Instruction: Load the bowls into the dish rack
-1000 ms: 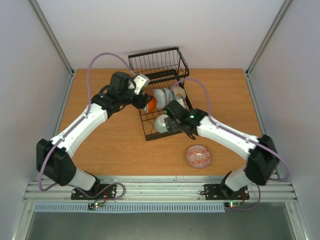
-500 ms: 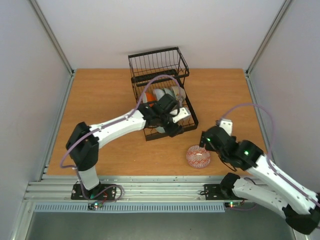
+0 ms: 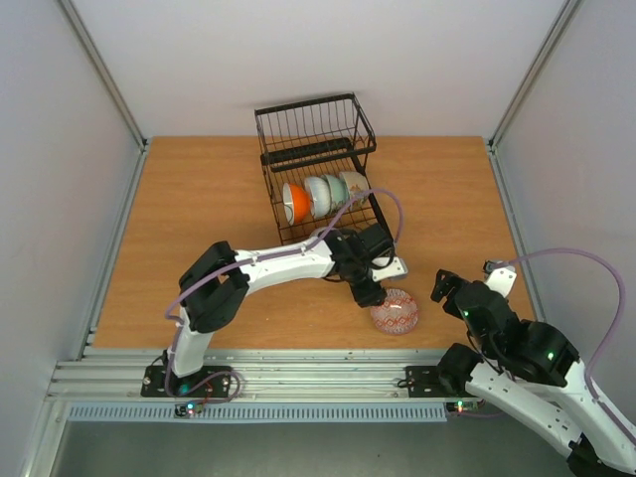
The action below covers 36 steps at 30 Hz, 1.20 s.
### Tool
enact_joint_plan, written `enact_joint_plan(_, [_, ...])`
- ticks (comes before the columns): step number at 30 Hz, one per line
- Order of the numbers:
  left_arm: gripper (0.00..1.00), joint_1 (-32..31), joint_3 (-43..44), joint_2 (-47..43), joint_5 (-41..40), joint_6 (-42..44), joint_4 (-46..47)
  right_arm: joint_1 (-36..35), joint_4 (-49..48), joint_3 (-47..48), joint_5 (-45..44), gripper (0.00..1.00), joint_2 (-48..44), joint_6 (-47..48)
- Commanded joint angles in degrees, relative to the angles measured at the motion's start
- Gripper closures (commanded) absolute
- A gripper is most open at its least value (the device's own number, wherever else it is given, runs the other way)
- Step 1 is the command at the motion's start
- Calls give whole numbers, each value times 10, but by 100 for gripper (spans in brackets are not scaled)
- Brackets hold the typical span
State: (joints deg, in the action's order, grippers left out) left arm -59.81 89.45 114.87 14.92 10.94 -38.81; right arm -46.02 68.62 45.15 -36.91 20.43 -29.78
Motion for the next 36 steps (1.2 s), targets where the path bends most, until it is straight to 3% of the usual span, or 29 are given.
enact_joint_plan(1, [40,-12,24,22,12,-1,-13,-1,11,-7,-17,1,6,-19])
enact_joint_plan(13, [41,-29,41,56,13,-5,-20,0,-24,-14,18,3,-13,11])
enact_joint_plan(15, [48,-30,44,59,15,-5,-24,-1,-28,-17,21,3,-12,14])
enact_joint_plan(20, [78,-30,48,62,16,-4,-28,-1,-38,-19,29,5,-5,21])
enact_joint_plan(23, [88,-30,50,61,16,-1,-31,-1,-40,-17,30,5,2,24])
enact_joint_plan(28, [99,-30,50,57,15,2,-31,-1,-40,-14,31,6,14,31])
enact_joint_plan(36, [99,1,40,3,28,2,-23,-1,-31,14,36,6,9,57])
